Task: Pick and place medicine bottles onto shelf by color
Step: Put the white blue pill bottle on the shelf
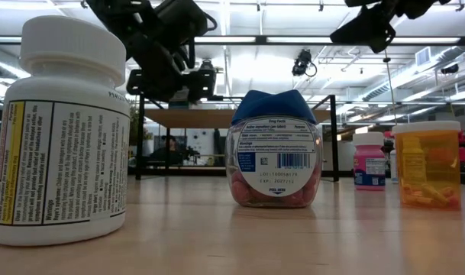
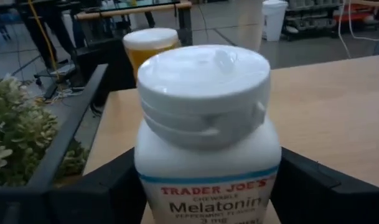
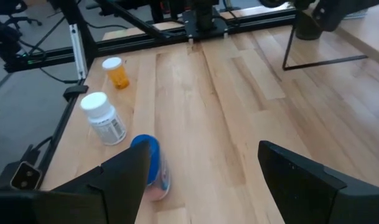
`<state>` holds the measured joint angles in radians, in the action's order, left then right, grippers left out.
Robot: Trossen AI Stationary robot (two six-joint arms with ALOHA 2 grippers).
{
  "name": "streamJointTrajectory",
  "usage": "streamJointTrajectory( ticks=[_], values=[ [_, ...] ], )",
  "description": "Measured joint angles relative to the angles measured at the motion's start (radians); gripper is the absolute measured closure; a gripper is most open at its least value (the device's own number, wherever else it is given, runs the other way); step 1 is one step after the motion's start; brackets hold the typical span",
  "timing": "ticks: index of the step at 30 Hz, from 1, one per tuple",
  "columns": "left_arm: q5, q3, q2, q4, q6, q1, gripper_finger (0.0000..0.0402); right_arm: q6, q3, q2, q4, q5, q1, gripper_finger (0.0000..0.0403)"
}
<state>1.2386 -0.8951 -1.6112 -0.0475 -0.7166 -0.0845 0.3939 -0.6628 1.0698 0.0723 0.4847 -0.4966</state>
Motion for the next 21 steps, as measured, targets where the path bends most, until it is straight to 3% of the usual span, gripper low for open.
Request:
streamJointTrajectory(
  ticks=[11,21],
  values=[
    [-0.027,-0.001,0.042,-0.003,0.028,0.017,0.0036,0.018,0.000,0.000,0.001,0.000,-0.037,0.0098],
    [-0.020,-0.100,0.114,-0.006,0.209,0.087,0.0037,0.030,0.000,0.000,0.008,0.000,-0.037,0.0098]
  ],
)
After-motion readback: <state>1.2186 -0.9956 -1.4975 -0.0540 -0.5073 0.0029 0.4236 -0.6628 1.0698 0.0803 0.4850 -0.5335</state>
